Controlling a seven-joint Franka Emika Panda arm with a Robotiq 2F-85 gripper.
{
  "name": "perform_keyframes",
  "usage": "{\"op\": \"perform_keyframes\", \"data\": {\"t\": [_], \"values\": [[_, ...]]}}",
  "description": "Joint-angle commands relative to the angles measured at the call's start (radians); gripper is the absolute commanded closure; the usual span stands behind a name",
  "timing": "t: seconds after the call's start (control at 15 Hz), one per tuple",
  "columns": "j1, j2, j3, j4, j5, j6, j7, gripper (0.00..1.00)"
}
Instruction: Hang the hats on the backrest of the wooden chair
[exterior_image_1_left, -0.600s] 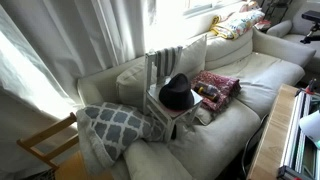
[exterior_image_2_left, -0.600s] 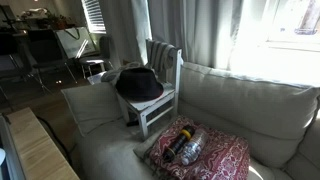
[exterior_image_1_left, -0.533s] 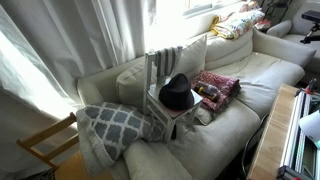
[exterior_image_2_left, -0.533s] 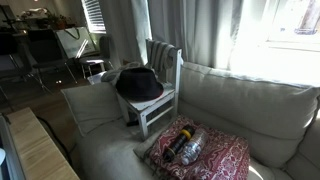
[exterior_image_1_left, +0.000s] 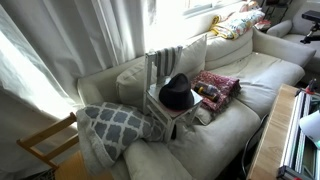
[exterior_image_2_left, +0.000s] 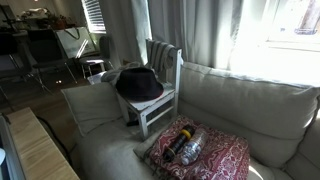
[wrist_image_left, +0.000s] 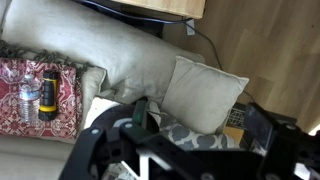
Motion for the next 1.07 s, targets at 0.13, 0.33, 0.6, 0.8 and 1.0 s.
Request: {"op": "perform_keyframes", "data": {"t": [0.13, 0.33, 0.6, 0.8, 1.0], "values": [[-0.064, 0.185, 0.119, -0.047, 0.0, 0.339, 0.277, 0.0], [-0.086, 0.289, 0.153, -0.064, -0.049, 0.522, 0.438, 0.0], [-0.107, 0.412, 0.17, -0.057, -0.168, 0.621, 0.687, 0.0], [-0.077, 0.412, 0.136, -0.06, -0.168, 0.603, 0.684, 0.0], [-0.075, 0.437, 0.135, -0.052, -0.181, 0.607, 0.724, 0.0]]}}
